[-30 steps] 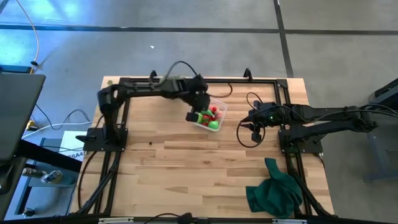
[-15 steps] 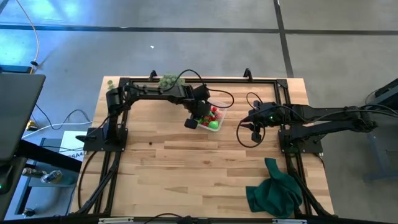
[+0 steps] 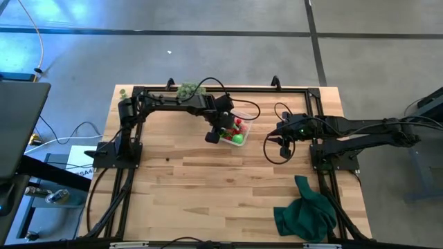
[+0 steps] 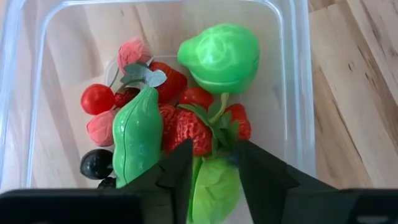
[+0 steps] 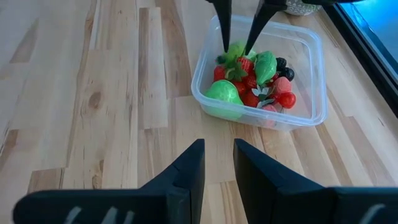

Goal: Pick and placing Produce into tupperware
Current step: Put the blueberry into the transparent container

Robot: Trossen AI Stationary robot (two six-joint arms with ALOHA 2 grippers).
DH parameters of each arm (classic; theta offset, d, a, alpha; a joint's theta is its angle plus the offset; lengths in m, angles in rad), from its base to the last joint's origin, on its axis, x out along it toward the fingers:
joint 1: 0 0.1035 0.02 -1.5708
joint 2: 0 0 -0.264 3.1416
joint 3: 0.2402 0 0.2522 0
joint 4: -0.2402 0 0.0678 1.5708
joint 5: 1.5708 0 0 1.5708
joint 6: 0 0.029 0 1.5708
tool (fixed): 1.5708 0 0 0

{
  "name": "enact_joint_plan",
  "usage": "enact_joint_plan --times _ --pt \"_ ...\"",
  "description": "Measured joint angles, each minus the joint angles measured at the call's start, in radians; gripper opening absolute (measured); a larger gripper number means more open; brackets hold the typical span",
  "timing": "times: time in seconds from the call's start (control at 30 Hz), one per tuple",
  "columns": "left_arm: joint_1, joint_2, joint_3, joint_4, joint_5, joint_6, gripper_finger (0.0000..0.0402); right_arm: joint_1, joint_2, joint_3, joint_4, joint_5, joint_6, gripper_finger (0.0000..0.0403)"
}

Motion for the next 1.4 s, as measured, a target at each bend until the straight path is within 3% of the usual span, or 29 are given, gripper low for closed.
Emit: enact_joint_plan --times 0.3,0.7,0.97,1.13,1.4 --pt "0.000 -0.026 0.005 -0.047 0.000 -0.042 0.0149 0.000 0.000 0.000 0.000 0.000 0.000 0.0075" --pt "0.000 -0.194 0.174 -0.485 -0.024 -0.133 0.0116 0.000 0.000 0.000 0.000 0.000 0.000 0.0075" --pt "-0.028 -0.374 0.170 -0.673 -0.265 -0.233 0.0100 0.000 0.000 0.000 0.000 0.000 0.000 0.0075" --pt "-0.075 -0.522 0.030 -0.648 -0.323 -0.312 0.0099 0.000 0.000 0.000 0.000 0.003 0.000 0.0075" --pt "-0.160 -0.853 -0.483 -0.454 -0.317 -0.545 0.0099 0.000 0.000 0.000 0.000 0.003 0.000 0.0075"
